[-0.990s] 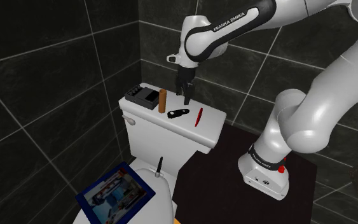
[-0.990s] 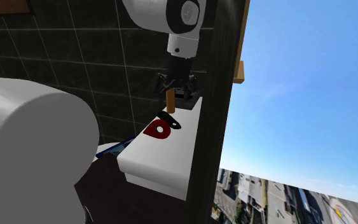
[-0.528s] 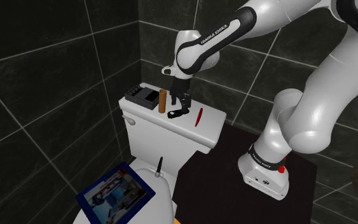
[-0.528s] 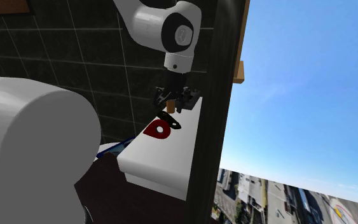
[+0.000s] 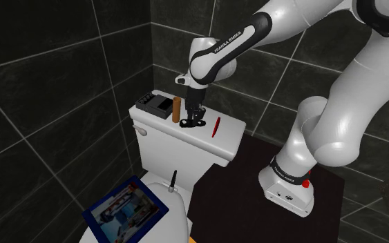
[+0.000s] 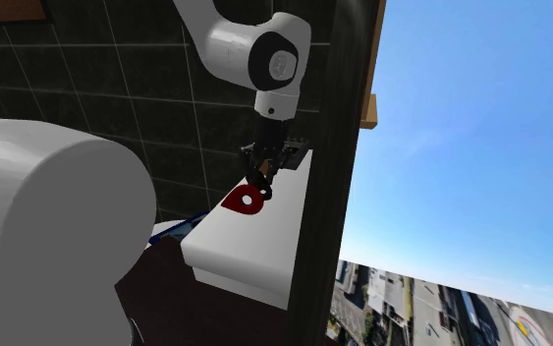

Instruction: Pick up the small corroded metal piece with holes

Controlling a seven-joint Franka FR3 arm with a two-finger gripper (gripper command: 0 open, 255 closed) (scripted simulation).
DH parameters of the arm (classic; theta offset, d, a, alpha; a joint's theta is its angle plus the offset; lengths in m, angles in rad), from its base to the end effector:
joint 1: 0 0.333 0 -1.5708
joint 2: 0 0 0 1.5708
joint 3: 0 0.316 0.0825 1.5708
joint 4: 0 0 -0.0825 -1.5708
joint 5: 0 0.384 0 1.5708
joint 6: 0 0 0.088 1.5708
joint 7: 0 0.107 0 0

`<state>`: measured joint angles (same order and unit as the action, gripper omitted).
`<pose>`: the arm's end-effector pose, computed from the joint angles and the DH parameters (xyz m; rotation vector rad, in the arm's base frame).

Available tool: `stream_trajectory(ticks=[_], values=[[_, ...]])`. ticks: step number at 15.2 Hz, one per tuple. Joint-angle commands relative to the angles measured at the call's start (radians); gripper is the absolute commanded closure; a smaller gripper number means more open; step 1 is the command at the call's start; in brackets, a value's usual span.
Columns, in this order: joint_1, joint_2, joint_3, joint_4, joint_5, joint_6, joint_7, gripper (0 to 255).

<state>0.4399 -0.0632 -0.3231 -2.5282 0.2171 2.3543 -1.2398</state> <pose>0.4394 0.0557 0.2886 -2.4306 -1.6556 0.0143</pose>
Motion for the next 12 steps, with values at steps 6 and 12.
stream_trajectory(ticks=[6,12], values=[[0.001,0.008,0.0,-0.004,0.002,0.002,-0.002,255],[-0.007,-0.062,0.003,0.017,-0.044,-0.082,0.041,255]])
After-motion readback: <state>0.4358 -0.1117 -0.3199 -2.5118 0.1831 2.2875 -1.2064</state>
